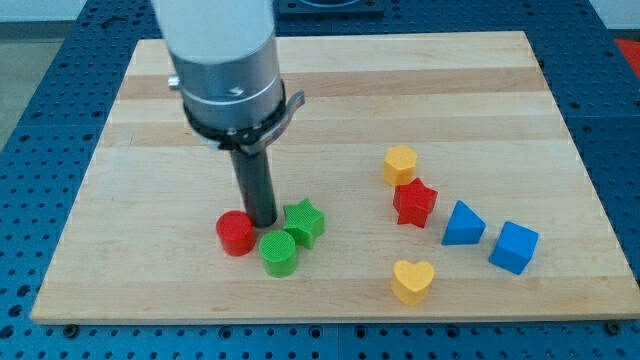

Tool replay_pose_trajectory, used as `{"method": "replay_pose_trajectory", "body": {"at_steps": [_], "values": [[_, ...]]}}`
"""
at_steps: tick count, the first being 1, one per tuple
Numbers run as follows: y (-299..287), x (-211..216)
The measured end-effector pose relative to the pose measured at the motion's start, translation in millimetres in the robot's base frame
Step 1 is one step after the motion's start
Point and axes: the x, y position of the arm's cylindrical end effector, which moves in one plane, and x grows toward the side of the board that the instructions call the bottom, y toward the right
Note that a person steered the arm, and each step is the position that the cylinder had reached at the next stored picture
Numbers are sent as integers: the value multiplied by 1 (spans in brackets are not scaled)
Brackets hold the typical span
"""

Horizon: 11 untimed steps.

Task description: Move red circle towards left side of the green circle

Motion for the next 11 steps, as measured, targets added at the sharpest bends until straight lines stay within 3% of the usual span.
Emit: {"method": "replay_pose_trajectory", "body": {"at_steps": [1,3,5,6,8,10,11], "values": [[-9,11],[-29,-29],[-121,7],[-109,19],[-27,19],[-64,7],[-66,-37]]}}
